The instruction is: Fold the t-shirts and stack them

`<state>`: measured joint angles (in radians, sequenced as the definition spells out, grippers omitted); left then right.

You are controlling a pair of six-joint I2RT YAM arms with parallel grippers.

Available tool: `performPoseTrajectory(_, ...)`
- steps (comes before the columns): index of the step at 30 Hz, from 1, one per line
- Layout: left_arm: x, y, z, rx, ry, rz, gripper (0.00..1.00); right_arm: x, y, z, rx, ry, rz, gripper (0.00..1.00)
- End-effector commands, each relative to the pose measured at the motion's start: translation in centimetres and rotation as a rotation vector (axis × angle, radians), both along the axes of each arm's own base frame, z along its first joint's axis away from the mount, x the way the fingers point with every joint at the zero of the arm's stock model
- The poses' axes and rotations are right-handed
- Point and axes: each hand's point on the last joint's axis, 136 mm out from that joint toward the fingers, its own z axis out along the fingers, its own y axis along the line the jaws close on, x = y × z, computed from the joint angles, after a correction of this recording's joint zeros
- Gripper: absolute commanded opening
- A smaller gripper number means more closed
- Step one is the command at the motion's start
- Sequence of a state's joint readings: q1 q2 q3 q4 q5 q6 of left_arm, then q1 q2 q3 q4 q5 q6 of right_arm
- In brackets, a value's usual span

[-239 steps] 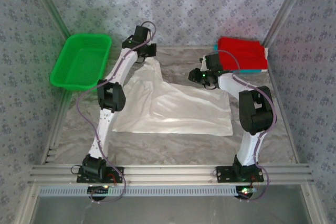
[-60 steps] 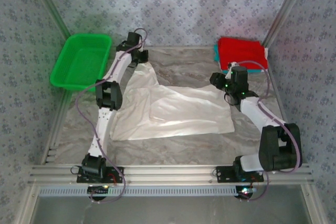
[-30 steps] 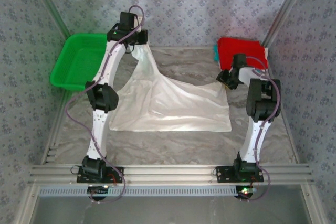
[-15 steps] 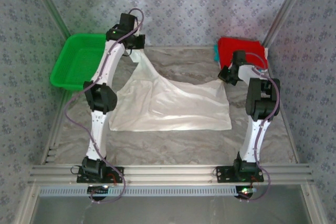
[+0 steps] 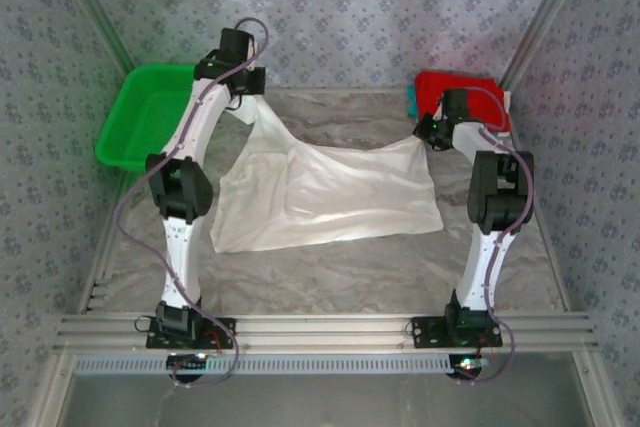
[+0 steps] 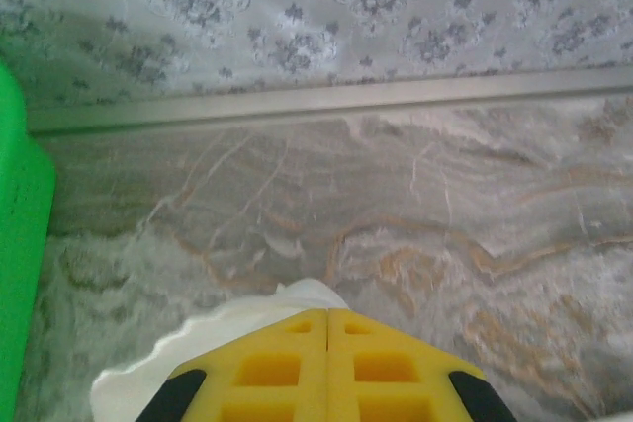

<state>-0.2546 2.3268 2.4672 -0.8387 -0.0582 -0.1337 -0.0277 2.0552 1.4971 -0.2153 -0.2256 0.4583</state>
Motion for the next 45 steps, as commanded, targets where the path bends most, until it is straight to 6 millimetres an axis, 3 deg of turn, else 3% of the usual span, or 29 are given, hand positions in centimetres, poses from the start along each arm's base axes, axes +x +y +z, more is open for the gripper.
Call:
performPoseTrajectory(1,0.6,-0.6,1.0,0.024,-0.017,-0.025,0.0,2.4,-0.1,3.4,0.052,-0.101,-0.022,0.0)
performPoseTrajectory(5,-0.7,-1.0,4.1,0.049,-0.052,-0.02,0.0,2.1,0.0,4.4,0.065,-0.08,-0.031,0.0)
performPoseTrajectory(8,-3.0,-0.8,4.9,0.128,-0.026,0.005,0.0,1.2,0.6,4.7,0.079,-0.071,-0.018,0.0)
performPoseTrajectory(12,-6.6,-0.6,4.1,0.197,0.038,0.052,0.0,-0.5,1.0,4.0,0.066,-0.023,-0.018,0.0)
performPoseTrajectory(17,-11.3,-0.4,2.9,0.142,0.076,0.111,0.0,-2.1,0.6,2.9,0.038,0.024,-0.033,0.0)
performPoseTrajectory(25,-18.4,-1.5,-0.9,0.114,0.232,0.124,0.0,-2.4,0.6,2.4,0.014,0.038,-0.009,0.0)
performPoseTrajectory(30,-21.2,-3.1,-2.0,0.178,0.312,0.081,0.0,-2.3,0.6,2.5,0.017,0.032,-0.003,0.0)
performPoseTrajectory(40,-25.5,-0.9,-4.7,0.276,0.424,0.132,0.0,-2.0,1.2,4.1,-0.006,0.006,0.062,0.0)
performPoseTrajectory(45,-26.1,-0.7,-4.5,0.282,0.44,0.12,0.0,-0.7,1.4,4.0,-0.021,-0.017,0.094,0.0)
